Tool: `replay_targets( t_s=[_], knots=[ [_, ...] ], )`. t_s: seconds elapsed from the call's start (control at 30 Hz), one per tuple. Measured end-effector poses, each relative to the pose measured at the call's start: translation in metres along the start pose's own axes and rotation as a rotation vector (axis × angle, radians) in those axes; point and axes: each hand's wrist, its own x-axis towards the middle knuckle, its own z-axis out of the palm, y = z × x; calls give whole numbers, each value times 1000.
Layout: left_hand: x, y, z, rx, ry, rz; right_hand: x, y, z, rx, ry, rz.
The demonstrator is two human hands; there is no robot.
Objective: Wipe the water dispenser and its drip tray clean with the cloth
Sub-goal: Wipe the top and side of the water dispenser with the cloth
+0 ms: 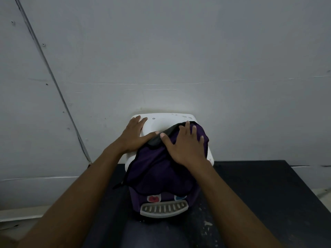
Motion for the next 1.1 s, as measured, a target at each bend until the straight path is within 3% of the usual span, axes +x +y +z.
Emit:
replay_targets(
  t_s=[0.13, 0.33, 0.53, 0.77, 1.1],
  knots=[
    [6, -7, 7, -60, 86, 20, -2, -2, 15, 9, 126, -8],
    [11, -11, 0, -126, 33, 13, 7, 26, 6, 47, 150, -62],
    [16, -11, -3, -163, 44, 27, 29, 56, -28, 275, -57, -36],
    [14, -15, -3, -149, 59, 69, 62, 19, -17, 46, -78, 38],
    [17, -12, 0, -124, 74, 47, 106, -4, -24, -114, -222, -405]
  ],
)
